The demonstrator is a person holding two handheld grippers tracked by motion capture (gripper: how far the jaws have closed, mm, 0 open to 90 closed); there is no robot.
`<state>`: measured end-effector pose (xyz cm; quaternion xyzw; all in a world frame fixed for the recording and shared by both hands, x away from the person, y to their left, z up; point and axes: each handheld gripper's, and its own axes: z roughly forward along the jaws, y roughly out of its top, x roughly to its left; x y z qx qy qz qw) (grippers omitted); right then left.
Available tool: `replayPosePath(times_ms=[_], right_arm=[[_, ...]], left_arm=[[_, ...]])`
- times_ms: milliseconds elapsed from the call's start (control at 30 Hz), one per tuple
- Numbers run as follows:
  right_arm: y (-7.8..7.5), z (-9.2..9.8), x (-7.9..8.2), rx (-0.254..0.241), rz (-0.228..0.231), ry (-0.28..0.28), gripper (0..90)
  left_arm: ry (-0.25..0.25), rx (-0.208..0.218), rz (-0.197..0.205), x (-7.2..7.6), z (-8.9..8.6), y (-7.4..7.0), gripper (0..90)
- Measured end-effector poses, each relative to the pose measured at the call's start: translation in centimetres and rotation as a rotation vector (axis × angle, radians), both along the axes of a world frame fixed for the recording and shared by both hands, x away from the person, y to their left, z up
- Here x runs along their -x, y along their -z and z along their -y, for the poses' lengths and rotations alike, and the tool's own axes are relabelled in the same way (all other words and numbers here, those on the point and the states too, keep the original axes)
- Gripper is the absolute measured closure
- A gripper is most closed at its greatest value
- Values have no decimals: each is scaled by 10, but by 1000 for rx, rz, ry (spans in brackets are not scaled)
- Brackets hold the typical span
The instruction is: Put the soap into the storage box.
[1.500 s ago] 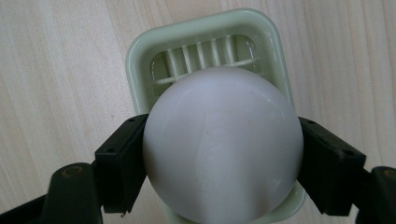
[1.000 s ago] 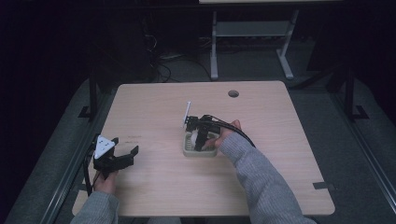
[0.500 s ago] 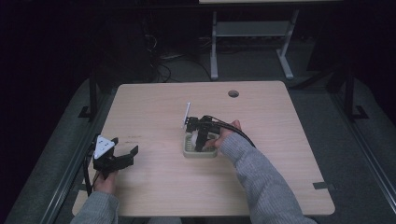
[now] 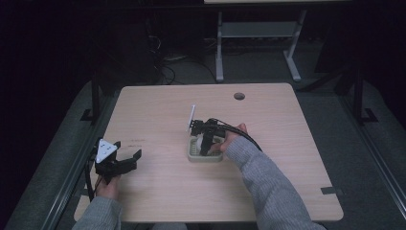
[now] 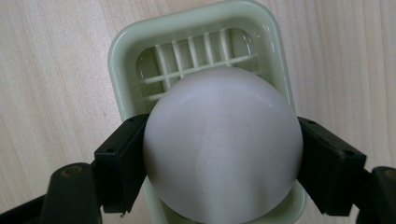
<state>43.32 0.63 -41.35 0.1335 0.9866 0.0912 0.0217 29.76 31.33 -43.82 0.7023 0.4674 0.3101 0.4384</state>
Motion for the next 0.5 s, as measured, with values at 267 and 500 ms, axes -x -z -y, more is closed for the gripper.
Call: replayPosePath(times_ms=[267,500], right_arm=[[-2,0,1,-12,5,-7,231],[-2,-1,2,-12,-2,-7,216]], left_arm=[[3,-2,1,0,0,0,129],[0,-1,3,0,0,-1,129]])
